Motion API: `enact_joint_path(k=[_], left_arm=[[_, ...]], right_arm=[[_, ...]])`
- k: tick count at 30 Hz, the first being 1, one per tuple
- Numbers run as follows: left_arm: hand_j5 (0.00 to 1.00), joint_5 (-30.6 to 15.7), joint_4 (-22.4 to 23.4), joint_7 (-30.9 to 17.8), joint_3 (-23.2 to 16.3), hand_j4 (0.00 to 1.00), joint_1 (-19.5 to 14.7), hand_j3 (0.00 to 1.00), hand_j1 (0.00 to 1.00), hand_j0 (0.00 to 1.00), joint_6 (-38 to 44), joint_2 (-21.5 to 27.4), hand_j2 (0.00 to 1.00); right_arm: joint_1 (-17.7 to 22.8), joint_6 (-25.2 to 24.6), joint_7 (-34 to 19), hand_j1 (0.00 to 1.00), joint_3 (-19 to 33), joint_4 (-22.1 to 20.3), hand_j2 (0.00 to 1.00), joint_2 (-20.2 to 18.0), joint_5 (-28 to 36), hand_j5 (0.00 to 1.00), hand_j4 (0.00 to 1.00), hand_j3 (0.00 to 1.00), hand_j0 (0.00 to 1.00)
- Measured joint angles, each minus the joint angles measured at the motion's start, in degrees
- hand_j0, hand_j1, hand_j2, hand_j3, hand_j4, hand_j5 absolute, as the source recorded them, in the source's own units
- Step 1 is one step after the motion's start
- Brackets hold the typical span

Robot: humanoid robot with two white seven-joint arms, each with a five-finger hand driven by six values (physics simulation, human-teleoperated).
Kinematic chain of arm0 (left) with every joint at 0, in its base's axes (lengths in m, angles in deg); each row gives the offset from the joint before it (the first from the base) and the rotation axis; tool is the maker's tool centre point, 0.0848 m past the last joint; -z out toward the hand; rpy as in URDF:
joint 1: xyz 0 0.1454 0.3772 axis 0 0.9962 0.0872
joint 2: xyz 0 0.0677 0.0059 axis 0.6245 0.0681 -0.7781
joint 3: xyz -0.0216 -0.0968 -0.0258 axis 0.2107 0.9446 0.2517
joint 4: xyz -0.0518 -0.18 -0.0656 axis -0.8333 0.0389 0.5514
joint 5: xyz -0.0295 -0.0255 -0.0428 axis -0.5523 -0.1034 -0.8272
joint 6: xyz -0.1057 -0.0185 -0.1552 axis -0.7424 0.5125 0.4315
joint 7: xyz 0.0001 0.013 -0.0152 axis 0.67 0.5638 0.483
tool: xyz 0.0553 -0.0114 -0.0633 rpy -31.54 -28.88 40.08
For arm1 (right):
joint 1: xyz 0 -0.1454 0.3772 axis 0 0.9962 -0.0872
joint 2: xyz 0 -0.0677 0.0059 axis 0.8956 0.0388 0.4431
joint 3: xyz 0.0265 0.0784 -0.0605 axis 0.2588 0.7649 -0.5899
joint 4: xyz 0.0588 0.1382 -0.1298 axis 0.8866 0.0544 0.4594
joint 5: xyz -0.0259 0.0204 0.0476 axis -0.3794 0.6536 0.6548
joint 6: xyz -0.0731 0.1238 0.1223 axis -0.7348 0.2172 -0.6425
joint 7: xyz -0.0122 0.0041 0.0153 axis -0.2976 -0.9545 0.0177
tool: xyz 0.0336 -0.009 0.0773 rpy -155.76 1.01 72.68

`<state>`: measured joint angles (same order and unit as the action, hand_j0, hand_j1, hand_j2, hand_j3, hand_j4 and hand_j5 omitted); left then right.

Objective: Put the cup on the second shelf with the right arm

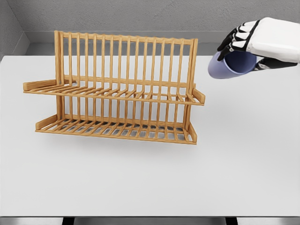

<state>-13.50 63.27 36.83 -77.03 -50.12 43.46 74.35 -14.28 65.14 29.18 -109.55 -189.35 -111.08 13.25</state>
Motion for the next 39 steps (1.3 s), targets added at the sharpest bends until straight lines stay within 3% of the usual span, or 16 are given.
enact_joint_path(k=[9,22,37,38,39], left_arm=[[1.0,0.0,0.0,0.0,0.0,1.0,0.0,1.0,1.0,1.0,0.01,0.0,1.0],[1.0,0.01,0.0,0.0,0.0,1.0,0.0,1.0,1.0,1.0,0.01,0.0,1.0],[1.0,0.0,0.0,0.0,0.0,1.0,-0.09,1.0,1.0,1.0,-0.01,0.0,1.0],[1.0,0.0,0.0,0.0,0.0,1.0,0.0,1.0,1.0,1.0,0.0,0.0,1.0],[1.0,-0.02,0.0,0.0,0.01,1.0,-0.09,1.0,1.0,1.0,0.0,0.0,1.0]], right_arm=[[-0.53,0.02,0.01,0.59,-1.57,-0.29,0.59,2.56,-0.13,0.59,0.59,0.59,0.59],[-0.53,0.05,-0.02,0.59,-4.24,-0.31,0.59,10.65,-0.16,0.59,0.59,0.59,0.59],[0.0,-0.1,0.35,0.61,-7.89,-0.13,0.61,12.32,-0.78,0.61,0.61,0.61,0.61],[0.0,-0.08,0.33,0.65,-8.05,-0.12,0.65,12.41,-0.9,0.65,0.65,0.65,0.65],[0.0,-0.05,0.24,0.98,-8.17,-0.11,0.98,12.47,-0.95,0.98,0.98,0.98,0.98]])
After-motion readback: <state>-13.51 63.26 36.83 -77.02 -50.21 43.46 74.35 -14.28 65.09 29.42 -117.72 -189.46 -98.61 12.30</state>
